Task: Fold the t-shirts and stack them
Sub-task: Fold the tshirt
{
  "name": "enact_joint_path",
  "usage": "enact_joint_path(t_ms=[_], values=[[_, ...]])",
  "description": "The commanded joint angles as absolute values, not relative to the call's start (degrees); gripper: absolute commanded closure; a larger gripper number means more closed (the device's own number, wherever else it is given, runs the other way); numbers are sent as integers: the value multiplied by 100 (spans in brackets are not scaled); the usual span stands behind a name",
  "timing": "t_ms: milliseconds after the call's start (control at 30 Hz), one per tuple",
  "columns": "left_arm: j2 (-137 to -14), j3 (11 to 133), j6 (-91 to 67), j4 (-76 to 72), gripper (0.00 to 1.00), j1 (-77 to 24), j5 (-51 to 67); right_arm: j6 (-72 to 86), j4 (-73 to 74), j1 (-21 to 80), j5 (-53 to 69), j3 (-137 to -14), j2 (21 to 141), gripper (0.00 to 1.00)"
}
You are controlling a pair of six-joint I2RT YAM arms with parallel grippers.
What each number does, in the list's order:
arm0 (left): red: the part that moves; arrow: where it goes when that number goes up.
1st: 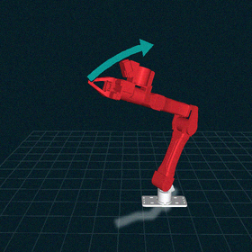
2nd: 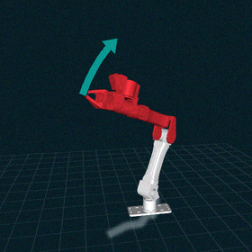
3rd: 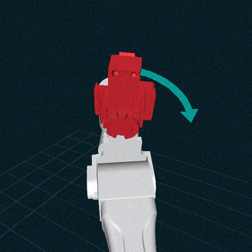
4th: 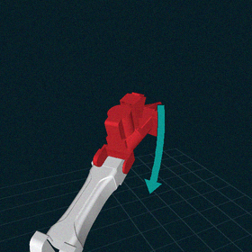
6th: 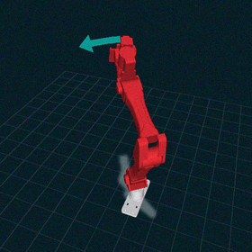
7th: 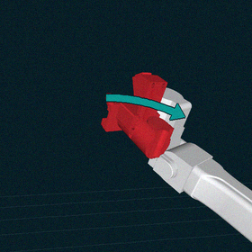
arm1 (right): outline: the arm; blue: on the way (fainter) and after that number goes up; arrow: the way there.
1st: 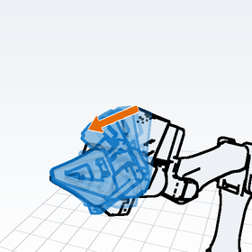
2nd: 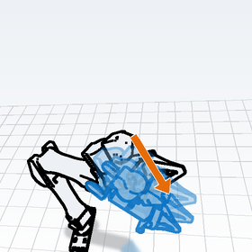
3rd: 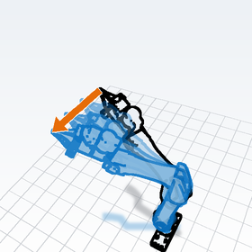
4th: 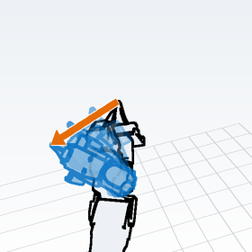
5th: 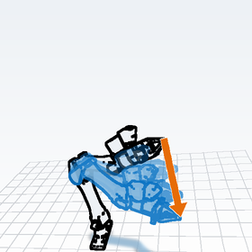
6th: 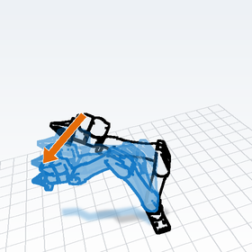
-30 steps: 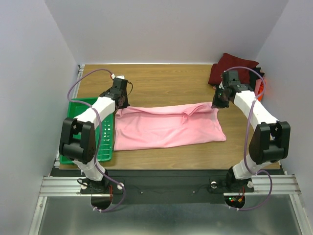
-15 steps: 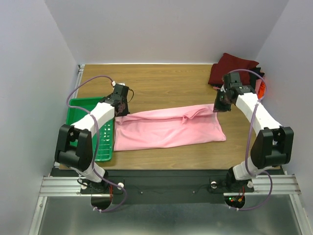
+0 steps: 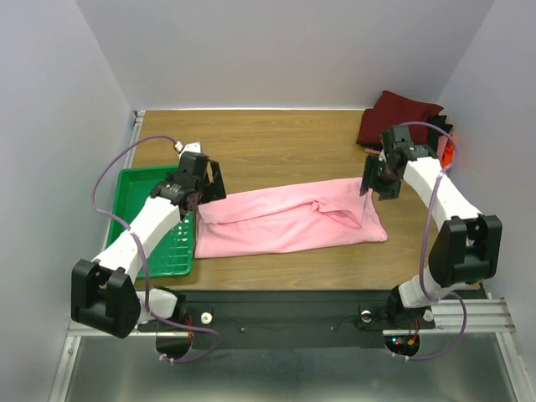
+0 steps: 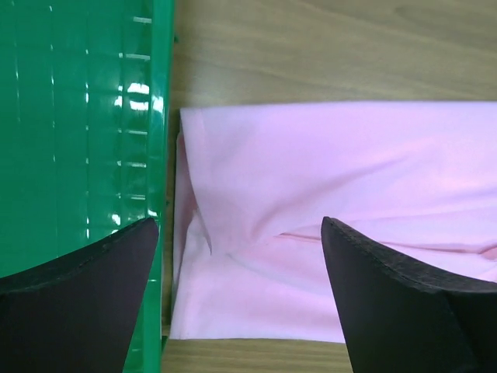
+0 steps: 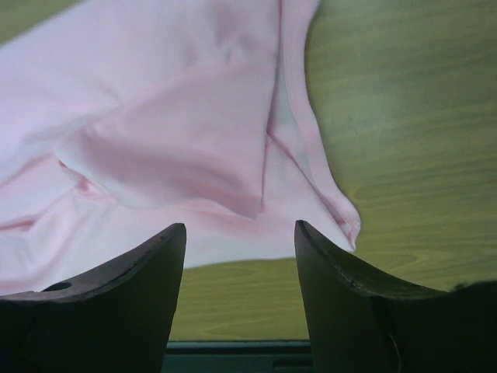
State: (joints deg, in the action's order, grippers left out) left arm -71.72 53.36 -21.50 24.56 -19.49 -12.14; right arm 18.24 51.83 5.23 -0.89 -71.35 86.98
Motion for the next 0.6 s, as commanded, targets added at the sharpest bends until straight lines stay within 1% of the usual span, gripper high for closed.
enact_joint_path(t_ms=[0,100,233,300,433,567], values=[[-7443,5843,-2014,1873,1,-1960,-1240,1907,4835,492,-211,-7760,9147,36],[-8233,6362,-1812,1706,1,-1960,-757,2021,4431,492,0,-7971,9412,38],[-9234,6907,-1557,1538,2,-1969,-99,2285,3685,492,597,-7902,9860,40],[-9491,7154,-1468,1538,1,-1986,165,2478,3482,492,852,-7770,9957,43],[-9948,7251,-1161,1477,1,-2109,920,2733,3024,484,1238,-7427,10186,45],[-10159,7163,-766,1424,2,-2284,1483,2830,2979,492,1204,-7128,10335,47]])
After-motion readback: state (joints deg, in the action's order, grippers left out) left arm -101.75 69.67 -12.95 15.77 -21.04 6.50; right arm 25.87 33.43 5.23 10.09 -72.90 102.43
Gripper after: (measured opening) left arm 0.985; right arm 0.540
